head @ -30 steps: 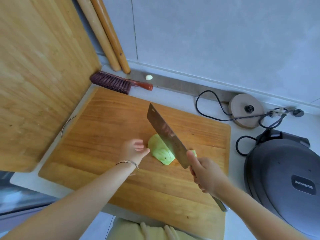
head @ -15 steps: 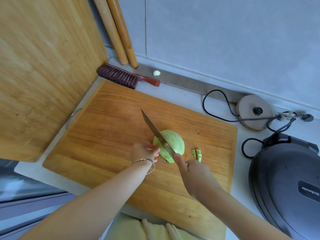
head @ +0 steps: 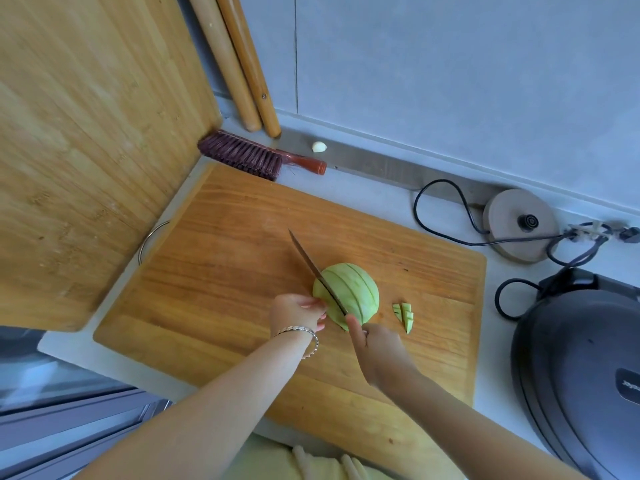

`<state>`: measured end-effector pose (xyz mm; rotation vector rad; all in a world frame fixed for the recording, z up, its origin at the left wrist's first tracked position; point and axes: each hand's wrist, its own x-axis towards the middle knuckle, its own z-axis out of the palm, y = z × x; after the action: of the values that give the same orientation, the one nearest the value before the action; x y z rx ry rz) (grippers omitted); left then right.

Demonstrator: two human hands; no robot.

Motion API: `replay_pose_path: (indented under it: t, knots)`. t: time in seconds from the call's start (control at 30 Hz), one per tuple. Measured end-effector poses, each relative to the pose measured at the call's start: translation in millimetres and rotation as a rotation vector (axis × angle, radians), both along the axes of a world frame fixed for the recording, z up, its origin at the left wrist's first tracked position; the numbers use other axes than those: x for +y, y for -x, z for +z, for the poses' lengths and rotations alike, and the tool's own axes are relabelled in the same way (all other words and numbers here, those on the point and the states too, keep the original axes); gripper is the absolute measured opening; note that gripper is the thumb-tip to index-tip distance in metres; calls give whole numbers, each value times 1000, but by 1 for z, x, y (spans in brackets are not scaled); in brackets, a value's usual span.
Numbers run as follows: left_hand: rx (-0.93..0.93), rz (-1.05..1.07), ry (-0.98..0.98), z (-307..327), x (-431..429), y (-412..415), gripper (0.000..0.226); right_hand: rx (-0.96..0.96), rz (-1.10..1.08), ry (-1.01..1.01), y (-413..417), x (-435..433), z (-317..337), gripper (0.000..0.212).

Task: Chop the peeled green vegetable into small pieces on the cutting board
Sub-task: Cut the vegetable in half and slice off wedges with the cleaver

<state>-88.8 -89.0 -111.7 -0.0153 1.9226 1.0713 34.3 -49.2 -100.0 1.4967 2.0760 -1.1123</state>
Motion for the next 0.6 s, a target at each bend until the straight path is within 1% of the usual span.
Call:
replay_pose_path:
  t: [0.2, 0.27, 0.37, 0.47, 0.53, 0.6]
  knots:
    - [-15, 14, 17, 1, 3, -6, 9, 88, -60, 12, -6, -1, -3, 56]
    - [3, 9, 30, 2, 3, -9, 16, 101, -64, 20, -6, 1, -1, 57]
    - [53, 6, 43, 0, 3, -12, 19, 114, -65, 21, -6, 4, 5, 57]
    - [110, -6, 38, -4, 3, -14, 9, 142, -67, 15, -11, 4, 13, 57]
    - [148, -17, 26, -8, 3, -15, 6, 188, -82, 12, -15, 5, 23, 57]
    - [189, -47, 39, -11, 3, -14, 10, 246, -108, 2, -20, 7, 38, 56]
